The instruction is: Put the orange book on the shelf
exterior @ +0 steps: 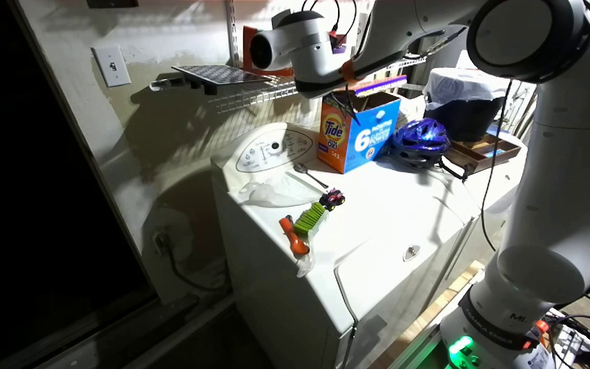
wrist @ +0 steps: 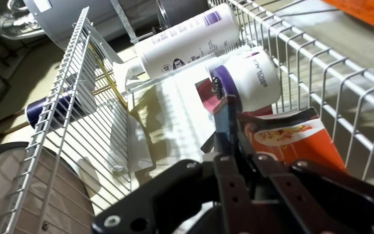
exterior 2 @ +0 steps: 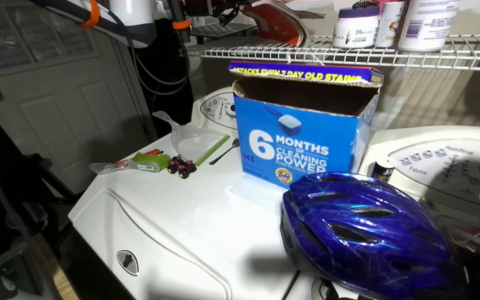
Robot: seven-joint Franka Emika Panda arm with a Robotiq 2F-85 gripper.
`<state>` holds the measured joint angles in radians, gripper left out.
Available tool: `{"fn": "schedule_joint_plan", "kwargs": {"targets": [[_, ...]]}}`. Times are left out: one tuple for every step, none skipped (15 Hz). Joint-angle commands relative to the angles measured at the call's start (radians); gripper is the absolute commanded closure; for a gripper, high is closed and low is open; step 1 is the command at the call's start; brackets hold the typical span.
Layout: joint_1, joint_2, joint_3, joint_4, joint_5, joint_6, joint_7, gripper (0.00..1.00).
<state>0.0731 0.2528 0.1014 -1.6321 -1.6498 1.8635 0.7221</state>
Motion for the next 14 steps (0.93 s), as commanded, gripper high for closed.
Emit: {"fn": "schedule_joint_plan", "kwargs": {"targets": [[0.003,-0.040,0.000,-0.039,0.094,0.006,-0.142,0.98],[0.004,-0.038,0.000,-0.038,0.113,0.006,-0.169,0.98],[0.004,-0.035,0.000,-0.037,0.136,0.006,-0.201,0.98],[0.005,-0.031,0.000,-0.037,0.155,0.006,-0.227,0.98],[0.008,-0.025,0.000,-0.033,0.172,0.002,-0.254,0.98],[0.008,-0.023,-0.001,-0.034,0.186,0.003,-0.276,0.98],[0.009,-0.021,0.000,-0.035,0.206,0.004,-0.305,0.98],[0.008,-0.022,0.001,-0.036,0.230,0.011,-0.334,0.98],[0.007,-0.025,0.002,-0.036,0.258,0.019,-0.356,0.98],[0.005,-0.030,0.003,-0.033,0.291,0.026,-0.384,0.98],[0.005,-0.032,0.003,-0.031,0.320,0.030,-0.407,0.98],[0.004,-0.032,0.004,-0.030,0.355,0.036,-0.438,0.98],[0.004,-0.031,0.004,-0.029,0.389,0.039,-0.468,0.98],[0.004,-0.029,0.004,-0.028,0.422,0.041,-0.502,0.98]]}}
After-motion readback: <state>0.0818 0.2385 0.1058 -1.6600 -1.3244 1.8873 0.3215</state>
